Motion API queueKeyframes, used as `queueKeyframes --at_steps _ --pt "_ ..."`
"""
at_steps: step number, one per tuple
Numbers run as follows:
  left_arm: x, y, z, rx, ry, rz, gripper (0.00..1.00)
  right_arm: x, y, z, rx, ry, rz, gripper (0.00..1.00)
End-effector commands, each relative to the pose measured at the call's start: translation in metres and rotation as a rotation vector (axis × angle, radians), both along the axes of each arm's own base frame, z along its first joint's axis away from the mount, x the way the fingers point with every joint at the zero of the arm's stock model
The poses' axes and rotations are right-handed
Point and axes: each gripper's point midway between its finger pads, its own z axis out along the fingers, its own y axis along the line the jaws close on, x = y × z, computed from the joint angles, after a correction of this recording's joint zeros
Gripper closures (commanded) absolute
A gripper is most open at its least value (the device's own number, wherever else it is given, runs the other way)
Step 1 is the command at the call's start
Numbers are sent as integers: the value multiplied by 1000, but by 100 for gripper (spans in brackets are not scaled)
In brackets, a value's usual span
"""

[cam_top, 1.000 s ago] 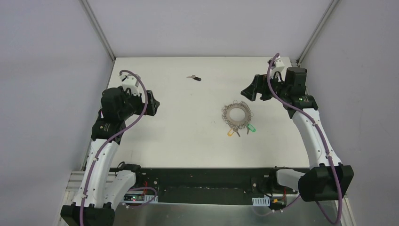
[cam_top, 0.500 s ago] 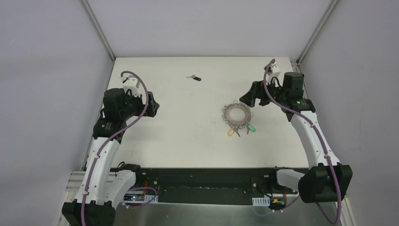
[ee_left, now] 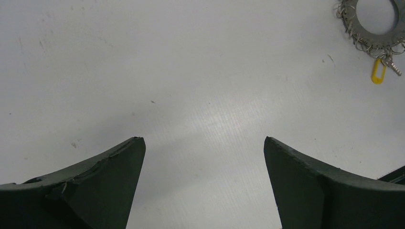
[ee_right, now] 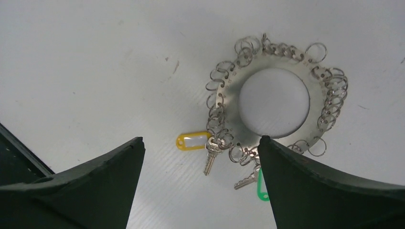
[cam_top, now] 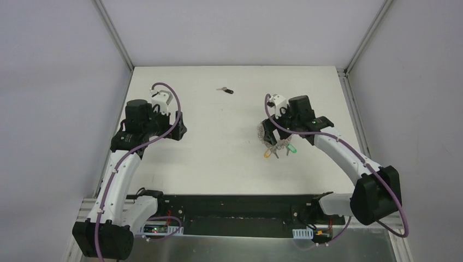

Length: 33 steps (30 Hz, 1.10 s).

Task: Put the keys on the keyring

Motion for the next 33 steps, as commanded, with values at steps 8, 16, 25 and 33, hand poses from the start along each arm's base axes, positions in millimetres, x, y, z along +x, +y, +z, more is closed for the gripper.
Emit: queueKeyframes --at_steps 8,16,25,33 --pt "2 -5 15 -30 -62 -20 0 12 3 -61 -233 80 19 27" --pt "2 -4 17 -35 -78 -15 0 47 24 -76 -296 82 22 40" --pt "2 -4 18 -38 -90 -11 0 98 19 -64 -299 44 -124 45" --pt "1 -5 17 -41 -93 -13 0 122 -4 -57 -215 109 -216 48"
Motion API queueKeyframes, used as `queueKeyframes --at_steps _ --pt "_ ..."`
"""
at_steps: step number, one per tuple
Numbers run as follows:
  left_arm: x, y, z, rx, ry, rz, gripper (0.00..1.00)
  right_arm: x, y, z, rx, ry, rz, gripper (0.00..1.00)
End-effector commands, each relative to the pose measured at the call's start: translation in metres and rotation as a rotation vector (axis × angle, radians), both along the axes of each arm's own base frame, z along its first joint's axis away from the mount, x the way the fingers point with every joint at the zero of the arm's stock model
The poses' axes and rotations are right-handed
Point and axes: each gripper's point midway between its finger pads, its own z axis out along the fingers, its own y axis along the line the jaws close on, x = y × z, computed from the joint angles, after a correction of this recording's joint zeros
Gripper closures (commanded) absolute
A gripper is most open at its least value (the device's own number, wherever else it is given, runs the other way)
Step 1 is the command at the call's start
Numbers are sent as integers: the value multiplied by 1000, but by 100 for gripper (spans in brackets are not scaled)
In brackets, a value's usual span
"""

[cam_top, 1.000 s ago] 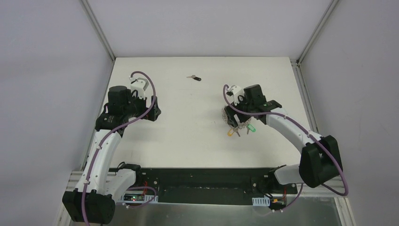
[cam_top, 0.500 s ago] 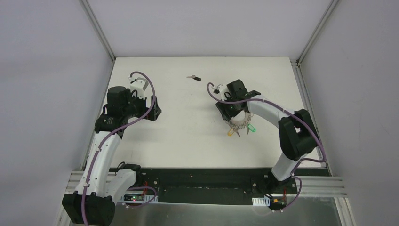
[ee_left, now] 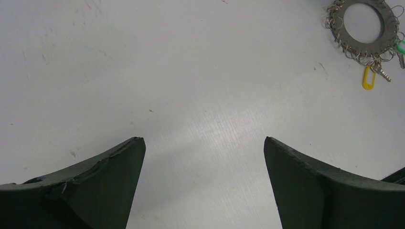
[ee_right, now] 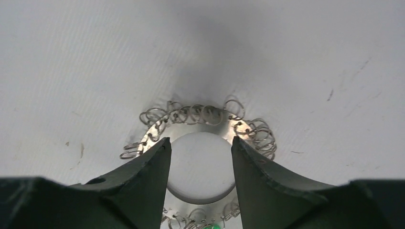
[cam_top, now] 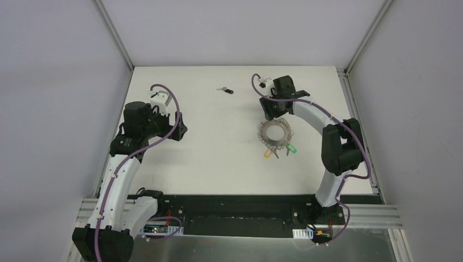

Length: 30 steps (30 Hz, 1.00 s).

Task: Put the keys on the keyring

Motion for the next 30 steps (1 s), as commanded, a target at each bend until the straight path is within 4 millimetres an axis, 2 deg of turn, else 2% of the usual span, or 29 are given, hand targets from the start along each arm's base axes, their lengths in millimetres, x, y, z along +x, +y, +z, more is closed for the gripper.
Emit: queueKeyframes --at_steps 1,13,17,24,30 --pt "3 -2 7 -23 -37 -3 0 13 -9 9 38 14 -63 49" --pt "1 -5 6 -32 -39 -17 0 28 -43 -5 -36 58 -106 59" --pt "1 -5 4 -33 -38 -20 0 19 -48 -12 -66 79 -15 60" --pt "1 -5 3 -35 -35 -23 0 18 -59 -22 -171 78 123 61" --pt "1 -5 2 -34 -32 -24 0 21 -53 -23 -170 95 192 61"
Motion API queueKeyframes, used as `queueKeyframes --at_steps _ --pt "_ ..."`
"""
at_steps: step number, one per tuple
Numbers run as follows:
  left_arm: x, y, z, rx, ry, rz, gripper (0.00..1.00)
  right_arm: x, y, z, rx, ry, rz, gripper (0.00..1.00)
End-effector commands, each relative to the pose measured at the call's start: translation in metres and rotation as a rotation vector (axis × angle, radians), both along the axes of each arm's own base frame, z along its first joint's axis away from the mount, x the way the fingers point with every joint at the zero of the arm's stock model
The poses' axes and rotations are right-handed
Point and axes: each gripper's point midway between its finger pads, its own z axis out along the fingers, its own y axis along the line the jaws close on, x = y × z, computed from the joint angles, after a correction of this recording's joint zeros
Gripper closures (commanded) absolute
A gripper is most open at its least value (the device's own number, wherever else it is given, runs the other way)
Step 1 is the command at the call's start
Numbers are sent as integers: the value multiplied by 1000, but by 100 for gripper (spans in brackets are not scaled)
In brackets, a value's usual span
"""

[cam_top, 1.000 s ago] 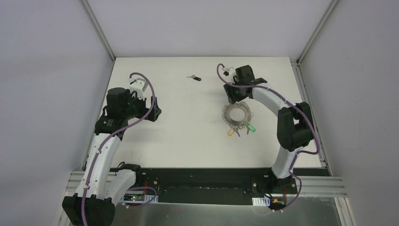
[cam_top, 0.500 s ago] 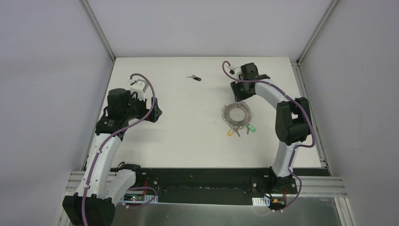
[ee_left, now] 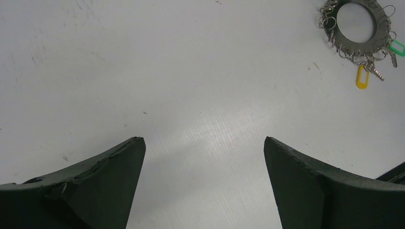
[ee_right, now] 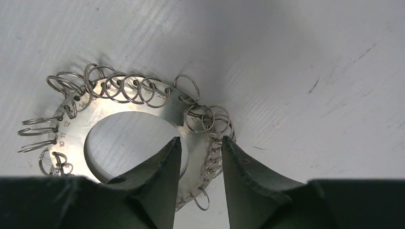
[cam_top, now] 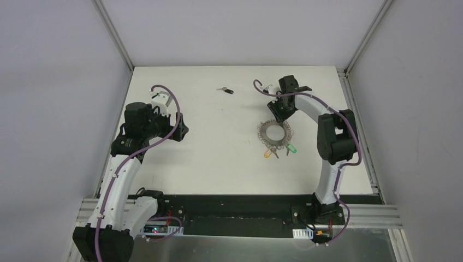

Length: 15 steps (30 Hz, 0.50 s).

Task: Put the keys on the keyring

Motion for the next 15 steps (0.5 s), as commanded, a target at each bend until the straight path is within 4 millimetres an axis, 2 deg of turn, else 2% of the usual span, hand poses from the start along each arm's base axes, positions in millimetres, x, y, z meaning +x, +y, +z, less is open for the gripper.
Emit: queueKeyframes --at_steps 1,10,15 --pt "1 -1 6 -12 -32 -6 0 7 9 12 12 3 81 61" --pt "2 -2 4 -14 -27 -12 0 -5 58 32 225 44 60 60" --pt "2 -2 4 -15 -30 -13 0 -7 81 28 262 64 46 61"
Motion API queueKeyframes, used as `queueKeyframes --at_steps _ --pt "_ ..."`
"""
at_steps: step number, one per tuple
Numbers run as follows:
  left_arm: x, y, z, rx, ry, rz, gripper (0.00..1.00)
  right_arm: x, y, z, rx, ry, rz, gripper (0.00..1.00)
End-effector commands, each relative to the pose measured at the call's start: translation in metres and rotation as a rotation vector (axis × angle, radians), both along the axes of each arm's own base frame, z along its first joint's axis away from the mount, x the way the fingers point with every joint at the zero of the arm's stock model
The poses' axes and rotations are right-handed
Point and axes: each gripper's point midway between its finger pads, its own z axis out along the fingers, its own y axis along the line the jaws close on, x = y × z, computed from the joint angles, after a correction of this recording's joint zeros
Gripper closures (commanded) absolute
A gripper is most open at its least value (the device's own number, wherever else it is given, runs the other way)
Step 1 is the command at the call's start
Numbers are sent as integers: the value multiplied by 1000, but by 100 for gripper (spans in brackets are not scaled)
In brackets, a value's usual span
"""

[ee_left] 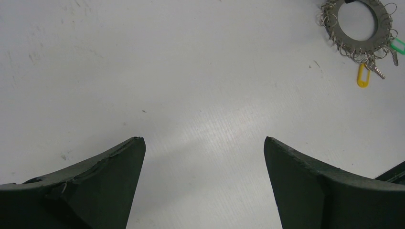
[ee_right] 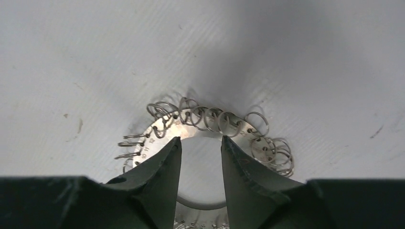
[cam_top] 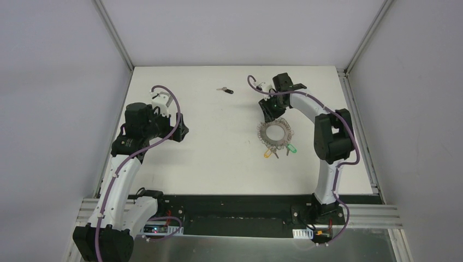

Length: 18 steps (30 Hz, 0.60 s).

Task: Put the keys on the keyring

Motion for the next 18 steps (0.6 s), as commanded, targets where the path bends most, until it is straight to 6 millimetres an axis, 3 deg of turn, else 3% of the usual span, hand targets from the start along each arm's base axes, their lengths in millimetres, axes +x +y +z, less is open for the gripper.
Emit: queueKeyframes --at_steps 1,10,18 --pt "2 -1 7 -15 -37 -11 0 3 33 17 81 -9 -8 62" --pt "0 -2 7 -14 -41 -13 0 -13 48 8 74 30 25 66" --pt "0 -2 6 -14 -43 -16 0 -25 41 2 40 47 28 66"
